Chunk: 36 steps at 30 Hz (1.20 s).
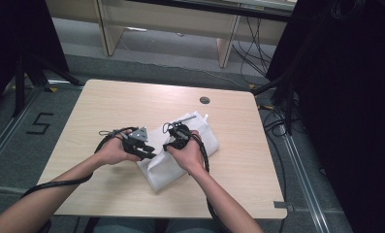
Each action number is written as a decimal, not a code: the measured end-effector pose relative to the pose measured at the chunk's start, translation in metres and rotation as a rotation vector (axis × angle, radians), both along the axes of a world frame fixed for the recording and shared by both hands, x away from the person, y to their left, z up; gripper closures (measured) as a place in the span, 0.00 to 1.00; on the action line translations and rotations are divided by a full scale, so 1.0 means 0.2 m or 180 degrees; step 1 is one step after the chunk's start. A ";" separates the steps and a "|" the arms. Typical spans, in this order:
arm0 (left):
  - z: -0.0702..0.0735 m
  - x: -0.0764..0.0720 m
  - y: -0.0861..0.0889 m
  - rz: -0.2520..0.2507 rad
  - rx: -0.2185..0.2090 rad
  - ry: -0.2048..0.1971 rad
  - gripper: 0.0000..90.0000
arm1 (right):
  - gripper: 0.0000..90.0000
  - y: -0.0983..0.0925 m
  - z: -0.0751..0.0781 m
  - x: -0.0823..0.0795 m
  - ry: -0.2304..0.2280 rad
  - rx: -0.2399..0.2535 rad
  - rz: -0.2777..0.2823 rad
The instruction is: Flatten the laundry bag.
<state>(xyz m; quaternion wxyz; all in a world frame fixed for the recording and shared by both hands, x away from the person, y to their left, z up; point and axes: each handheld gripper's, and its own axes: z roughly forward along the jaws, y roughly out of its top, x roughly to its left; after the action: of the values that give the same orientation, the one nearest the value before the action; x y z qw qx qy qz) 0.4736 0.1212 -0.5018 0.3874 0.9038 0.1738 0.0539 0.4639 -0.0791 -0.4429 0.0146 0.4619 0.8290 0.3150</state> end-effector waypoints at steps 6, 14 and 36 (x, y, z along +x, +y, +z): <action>-0.03 0.00 0.00 -0.0015 0.0127 0.0013 0.78 | 0.97 0.01 0.02 -0.01 -0.0022 0.0002 -0.0024; -0.02 0.02 0.03 -0.0035 0.0285 -0.0139 0.83 | 0.97 -0.05 0.11 -0.09 -0.0168 0.0062 -0.0034; 0.01 0.15 0.14 0.0131 0.0620 -0.0231 0.86 | 0.94 -0.40 0.09 -0.57 -0.0024 -0.0036 -0.0113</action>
<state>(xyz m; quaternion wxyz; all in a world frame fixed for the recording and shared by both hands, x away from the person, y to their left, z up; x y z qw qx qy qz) 0.5037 0.1492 -0.5001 0.3026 0.9308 0.1722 0.1112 0.3501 -0.1589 -0.4246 0.0258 0.4752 0.8224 0.3118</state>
